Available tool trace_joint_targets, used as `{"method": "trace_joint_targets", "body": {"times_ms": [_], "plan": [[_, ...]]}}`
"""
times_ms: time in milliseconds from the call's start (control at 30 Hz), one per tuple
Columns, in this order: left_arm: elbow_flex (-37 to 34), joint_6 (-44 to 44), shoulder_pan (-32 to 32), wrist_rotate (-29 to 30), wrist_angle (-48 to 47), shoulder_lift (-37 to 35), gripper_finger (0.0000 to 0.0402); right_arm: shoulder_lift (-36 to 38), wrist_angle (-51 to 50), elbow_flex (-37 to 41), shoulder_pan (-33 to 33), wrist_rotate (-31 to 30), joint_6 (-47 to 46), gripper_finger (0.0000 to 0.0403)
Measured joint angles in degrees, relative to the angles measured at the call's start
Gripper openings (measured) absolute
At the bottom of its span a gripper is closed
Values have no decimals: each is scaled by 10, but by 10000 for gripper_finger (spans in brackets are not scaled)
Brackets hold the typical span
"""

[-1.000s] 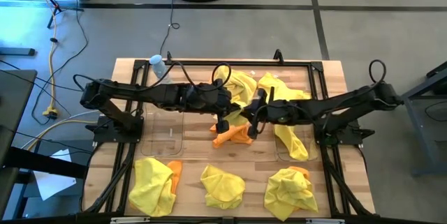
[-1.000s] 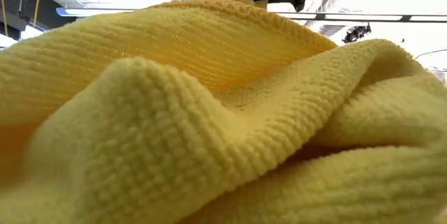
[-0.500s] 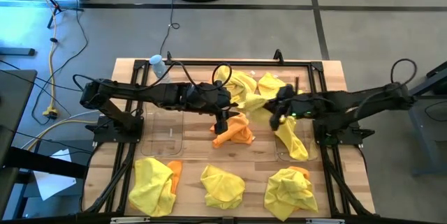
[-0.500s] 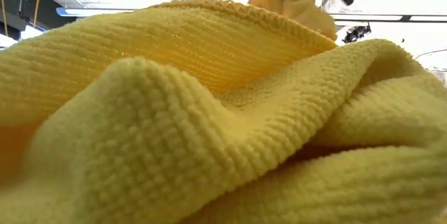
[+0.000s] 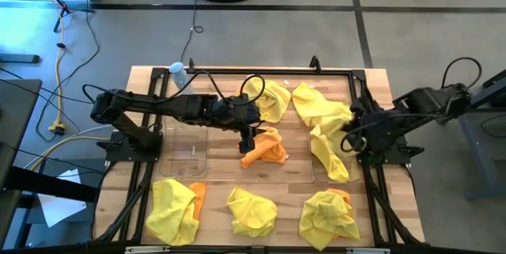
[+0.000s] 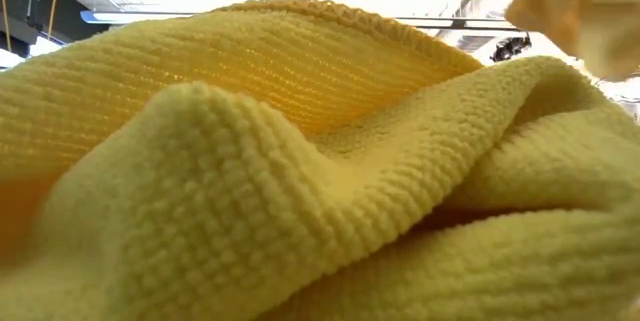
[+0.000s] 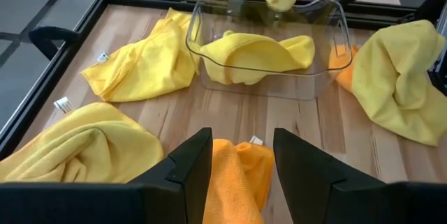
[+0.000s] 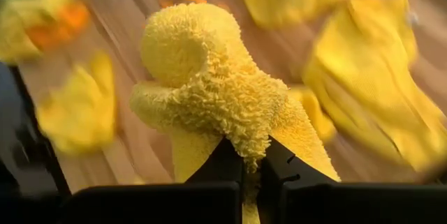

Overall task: Sort microfiber towel by color & place in baskets
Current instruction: Put the yellow towel into the right transparent bin

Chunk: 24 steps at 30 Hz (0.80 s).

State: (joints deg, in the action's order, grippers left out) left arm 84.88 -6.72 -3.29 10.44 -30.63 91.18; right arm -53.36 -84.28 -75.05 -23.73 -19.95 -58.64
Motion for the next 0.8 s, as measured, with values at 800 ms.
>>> {"method": "trace_joint_targets", "body": {"times_ms": [800], "plan": [[0,-37,4,7,7,0,142,-34,247,338,-18,177,-14,1]]}}
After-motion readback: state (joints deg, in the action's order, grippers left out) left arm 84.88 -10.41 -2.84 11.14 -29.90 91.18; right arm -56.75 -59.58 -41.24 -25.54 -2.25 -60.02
